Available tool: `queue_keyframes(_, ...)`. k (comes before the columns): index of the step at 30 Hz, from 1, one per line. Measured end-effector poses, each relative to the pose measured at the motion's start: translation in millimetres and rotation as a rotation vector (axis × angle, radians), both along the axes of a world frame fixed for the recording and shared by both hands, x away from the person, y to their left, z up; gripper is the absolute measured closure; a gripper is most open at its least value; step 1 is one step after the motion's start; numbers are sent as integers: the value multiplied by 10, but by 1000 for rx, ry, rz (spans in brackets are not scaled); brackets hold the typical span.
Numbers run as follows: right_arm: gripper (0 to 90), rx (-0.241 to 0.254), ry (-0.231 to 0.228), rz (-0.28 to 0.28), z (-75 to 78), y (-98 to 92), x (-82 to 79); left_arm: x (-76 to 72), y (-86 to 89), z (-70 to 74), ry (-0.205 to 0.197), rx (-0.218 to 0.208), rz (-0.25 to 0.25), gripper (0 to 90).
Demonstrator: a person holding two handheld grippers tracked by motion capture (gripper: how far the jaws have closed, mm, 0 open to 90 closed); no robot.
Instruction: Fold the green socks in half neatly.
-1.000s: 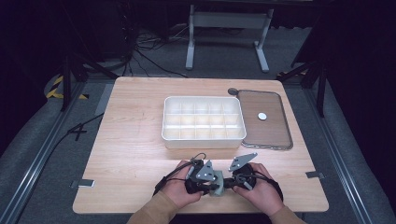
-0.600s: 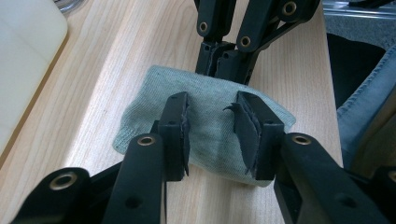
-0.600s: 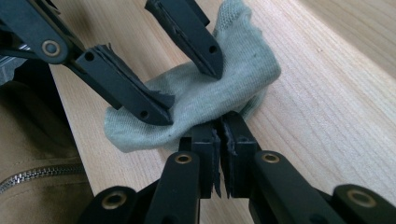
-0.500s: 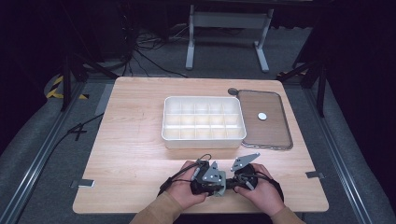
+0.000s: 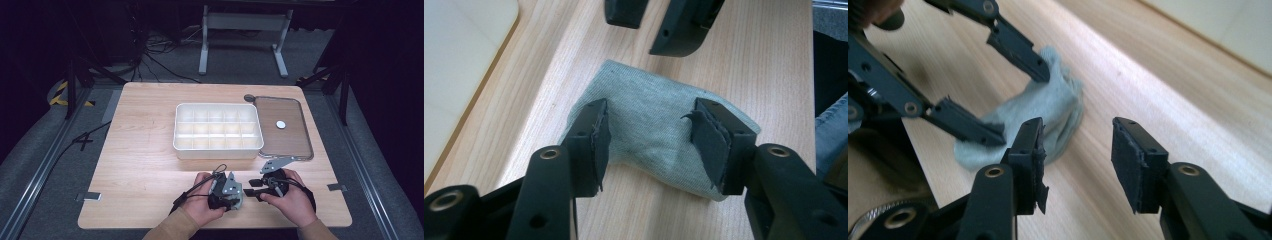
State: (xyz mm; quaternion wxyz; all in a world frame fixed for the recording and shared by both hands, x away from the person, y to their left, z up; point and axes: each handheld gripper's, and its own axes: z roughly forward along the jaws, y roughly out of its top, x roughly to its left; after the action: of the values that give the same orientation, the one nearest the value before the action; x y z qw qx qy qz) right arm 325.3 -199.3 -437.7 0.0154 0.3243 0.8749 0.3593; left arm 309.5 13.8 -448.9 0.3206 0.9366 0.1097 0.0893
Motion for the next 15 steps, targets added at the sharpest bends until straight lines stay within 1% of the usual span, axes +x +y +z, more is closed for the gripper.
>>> queue_keyframes(2,545,17,-11,-10,12,23,3,-9,-5,-5,-13,1,18,460)
queue_keyframes(4,528,27,-18,-13,14,55,8,-13,-9,-12,-24,3,46,383)
queue_keyframes(5,523,31,-14,-16,8,72,10,-11,-6,-11,-25,7,50,366)
queue_keyframes(8,516,29,-13,-17,-20,116,20,-16,-7,-12,-25,9,62,347)
queue_keyframes(9,515,23,-14,-13,-30,130,23,-19,-8,-11,-29,14,63,345)
queue_keyframes(12,498,2,-15,-2,-61,190,40,-31,-5,-17,-29,8,73,345)
queue_keyframes(15,494,11,-18,-3,-43,209,52,-38,-4,-17,-32,11,74,344)
